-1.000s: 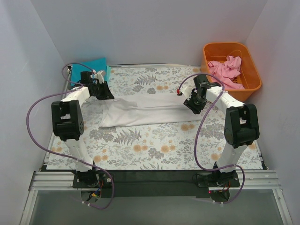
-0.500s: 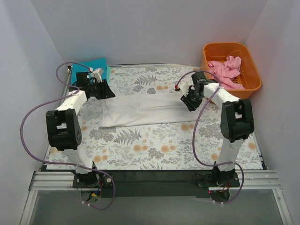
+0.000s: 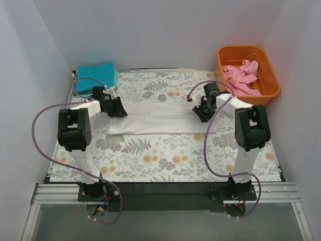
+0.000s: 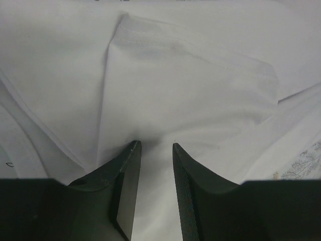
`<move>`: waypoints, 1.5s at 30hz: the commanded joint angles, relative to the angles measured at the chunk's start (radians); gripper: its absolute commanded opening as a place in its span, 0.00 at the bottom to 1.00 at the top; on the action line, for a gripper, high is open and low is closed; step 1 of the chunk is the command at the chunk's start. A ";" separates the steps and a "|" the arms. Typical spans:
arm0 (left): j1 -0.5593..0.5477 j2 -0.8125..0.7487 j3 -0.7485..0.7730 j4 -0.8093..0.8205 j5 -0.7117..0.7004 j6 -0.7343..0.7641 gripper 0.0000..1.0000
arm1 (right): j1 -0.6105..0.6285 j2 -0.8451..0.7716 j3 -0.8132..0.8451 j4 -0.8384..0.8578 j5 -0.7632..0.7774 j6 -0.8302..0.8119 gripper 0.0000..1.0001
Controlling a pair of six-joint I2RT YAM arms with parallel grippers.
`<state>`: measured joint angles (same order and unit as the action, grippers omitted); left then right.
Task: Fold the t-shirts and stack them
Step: Fold the tshirt
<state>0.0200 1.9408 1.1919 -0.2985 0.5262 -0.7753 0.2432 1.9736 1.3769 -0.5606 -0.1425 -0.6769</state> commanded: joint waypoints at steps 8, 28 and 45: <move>-0.040 -0.256 0.018 -0.146 -0.108 0.243 0.33 | 0.214 -0.434 -0.464 -0.387 -0.168 -0.142 0.40; -0.121 -0.158 -0.011 -0.248 -0.316 0.110 0.09 | 0.130 -0.203 -0.308 -0.249 -0.078 -0.043 0.27; -0.184 0.596 1.130 -0.289 -0.186 0.205 0.17 | 0.308 -0.335 -0.279 -0.277 -0.387 0.065 0.35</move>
<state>-0.1612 2.5385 2.1944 -0.5423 0.2760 -0.5915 0.5686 1.6989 1.0328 -0.8120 -0.4229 -0.6476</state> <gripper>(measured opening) 0.159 0.338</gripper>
